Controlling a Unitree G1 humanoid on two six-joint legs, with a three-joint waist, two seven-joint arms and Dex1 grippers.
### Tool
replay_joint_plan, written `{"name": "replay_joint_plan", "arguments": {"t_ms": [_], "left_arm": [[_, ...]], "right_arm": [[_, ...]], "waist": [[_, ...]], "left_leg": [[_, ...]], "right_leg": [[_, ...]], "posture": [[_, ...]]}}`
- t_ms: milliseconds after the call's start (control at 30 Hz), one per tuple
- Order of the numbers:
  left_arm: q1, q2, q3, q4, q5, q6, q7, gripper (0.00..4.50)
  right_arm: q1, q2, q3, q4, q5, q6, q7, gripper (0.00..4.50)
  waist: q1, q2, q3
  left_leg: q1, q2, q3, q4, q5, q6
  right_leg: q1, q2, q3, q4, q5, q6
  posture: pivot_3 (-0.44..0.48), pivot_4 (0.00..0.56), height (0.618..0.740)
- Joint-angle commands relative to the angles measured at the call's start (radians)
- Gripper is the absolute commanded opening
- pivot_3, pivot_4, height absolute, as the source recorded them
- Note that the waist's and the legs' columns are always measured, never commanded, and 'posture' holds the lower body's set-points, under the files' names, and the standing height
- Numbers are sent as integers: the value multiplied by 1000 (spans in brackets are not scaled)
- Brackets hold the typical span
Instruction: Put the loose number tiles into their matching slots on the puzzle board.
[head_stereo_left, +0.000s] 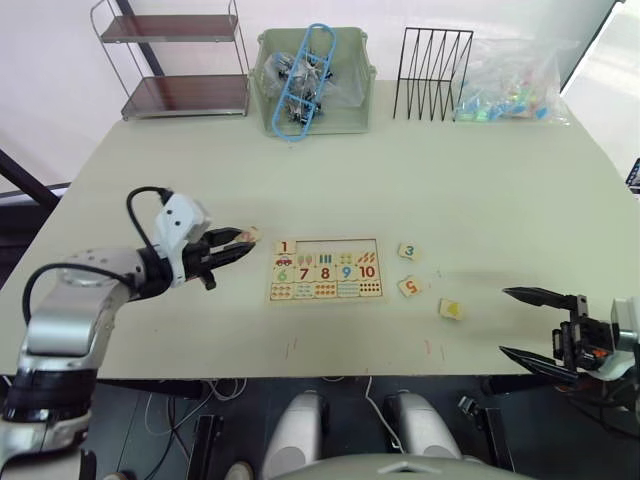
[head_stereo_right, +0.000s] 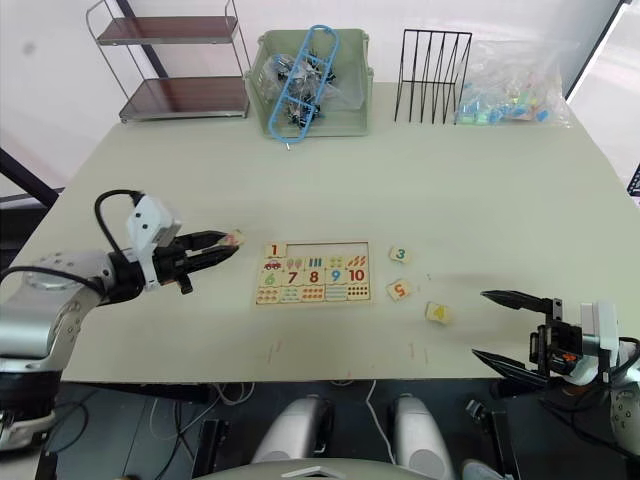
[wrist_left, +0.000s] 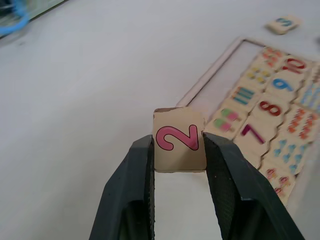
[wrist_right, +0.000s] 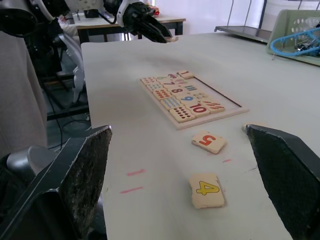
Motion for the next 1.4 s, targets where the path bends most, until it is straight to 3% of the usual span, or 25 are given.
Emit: {"name": "replay_joint_plan", "arguments": {"t_ms": [33,200,433,700,1000,1400], "left_arm": [[-152,15,-104,92,40,-56,-123,959],[-306,11,-234,206,103,-98,-266,959],[-467,-44,-357,337,201,-160,-360,959],[-631,-107,-491,551,370,-352,-453,959],[-723,-182,-532,733,479,-443,-478,959],[-741,-230,-533,823,539,-478,-475,959]], "right_arm": [[9,14,-22,-46,4,-5,-22,4500],[18,26,-29,-65,1,-5,-42,4500],[20,33,-38,-59,-6,-16,-45,4500],[-7,49,-31,-19,-23,-42,-41,4500],[4,61,-36,-23,-34,-69,-49,4500],[19,64,-31,-58,-37,-72,-84,4500]], "waist": [[0,-1,1],[-5,-1,2],[-3,-3,3],[-1,-4,4],[-3,-5,5],[-3,-5,5]], "left_leg": [[0,0,0,0,0,0],[-1,0,0,0,0,0],[-3,-1,2,1,0,0],[-6,-4,1,3,0,0],[-11,-5,-2,3,0,0],[-12,-5,-3,4,0,0]], "right_leg": [[0,0,0,0,0,0],[-2,2,1,1,0,0],[-2,2,0,1,0,1],[-4,3,-3,2,1,0],[-8,2,-5,3,1,0],[-8,1,-5,4,1,0]], "posture": [[0,150,739],[0,150,739],[0,150,739],[0,150,739],[0,150,739],[0,150,739]]}}
